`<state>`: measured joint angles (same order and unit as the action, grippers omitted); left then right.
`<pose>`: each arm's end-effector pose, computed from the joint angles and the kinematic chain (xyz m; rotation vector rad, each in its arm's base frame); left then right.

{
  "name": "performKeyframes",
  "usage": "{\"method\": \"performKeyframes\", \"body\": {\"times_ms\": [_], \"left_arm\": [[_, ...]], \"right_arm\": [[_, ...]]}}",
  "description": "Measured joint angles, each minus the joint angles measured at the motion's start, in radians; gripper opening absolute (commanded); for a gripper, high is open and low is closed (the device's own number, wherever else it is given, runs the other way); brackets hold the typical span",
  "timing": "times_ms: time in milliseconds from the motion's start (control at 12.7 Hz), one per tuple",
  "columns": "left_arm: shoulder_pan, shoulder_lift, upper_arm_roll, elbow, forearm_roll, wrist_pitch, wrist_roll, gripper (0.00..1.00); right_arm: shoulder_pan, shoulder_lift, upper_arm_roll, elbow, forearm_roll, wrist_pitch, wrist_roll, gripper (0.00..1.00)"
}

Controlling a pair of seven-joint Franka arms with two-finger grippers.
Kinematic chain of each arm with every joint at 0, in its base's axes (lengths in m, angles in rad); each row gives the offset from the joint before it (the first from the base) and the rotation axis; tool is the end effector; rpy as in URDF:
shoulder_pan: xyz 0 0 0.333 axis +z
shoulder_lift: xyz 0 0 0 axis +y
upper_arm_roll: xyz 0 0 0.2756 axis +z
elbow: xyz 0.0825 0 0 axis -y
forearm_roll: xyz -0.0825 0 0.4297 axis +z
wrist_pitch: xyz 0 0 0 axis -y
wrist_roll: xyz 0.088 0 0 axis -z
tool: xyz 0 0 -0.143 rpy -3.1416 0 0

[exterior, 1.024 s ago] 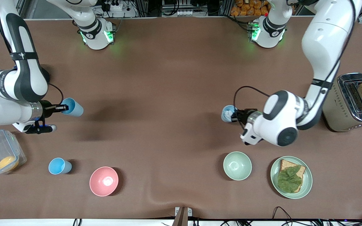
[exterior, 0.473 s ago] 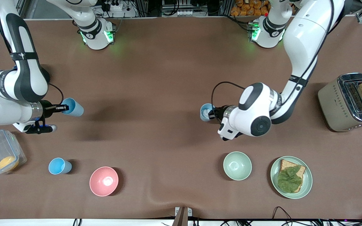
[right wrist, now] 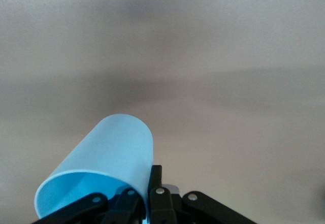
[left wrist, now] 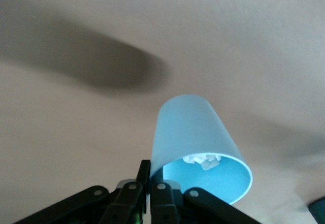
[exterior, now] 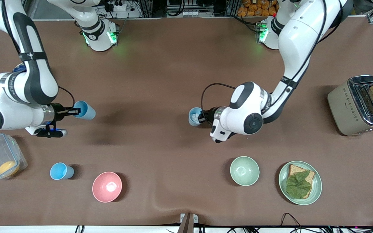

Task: Stack blue cups with both arms
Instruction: 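Carry the blue cup with the left gripper toward the table middle, then carry the right cup toward the left cup while the left gripper holds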

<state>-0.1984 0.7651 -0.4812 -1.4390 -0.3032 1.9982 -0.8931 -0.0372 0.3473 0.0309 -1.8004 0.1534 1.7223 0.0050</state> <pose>0.5661 -0.4448 0.1922 2.6477 0.6200 -0.7278 0.5987 0.0157 0.2338 -2.9184 0.0976 0.6305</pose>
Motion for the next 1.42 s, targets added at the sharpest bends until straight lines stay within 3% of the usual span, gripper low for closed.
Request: {"method": "performKeyframes", "body": {"times_ms": [394,788,867,945,1418], "left_arm": [[-0.055,0.032,0.013,-0.003,-0.006,0.052,-0.024,0.00],[-0.156,0.045,0.107,-0.003,-0.006,0.071,-0.037,0.00],[-0.161,0.047,0.111,-0.003,-0.006,0.072,-0.038,0.74],[-0.161,0.050,0.113,-0.003,-0.006,0.072,-0.038,1.00],[-0.161,0.051,0.118,0.002,-0.007,0.075,-0.081,1.00]], "right_arm": [[0.051,-0.002,0.001,0.005,0.022,-0.003,0.128,0.00],[0.137,-0.020,0.004,0.036,0.082,-0.029,0.301,0.00],[0.154,-0.025,0.004,0.048,0.101,-0.041,0.341,0.00],[0.170,-0.027,0.004,0.066,0.118,-0.064,0.378,0.00],[0.227,-0.030,0.005,0.122,0.213,-0.101,0.494,0.00]]}}
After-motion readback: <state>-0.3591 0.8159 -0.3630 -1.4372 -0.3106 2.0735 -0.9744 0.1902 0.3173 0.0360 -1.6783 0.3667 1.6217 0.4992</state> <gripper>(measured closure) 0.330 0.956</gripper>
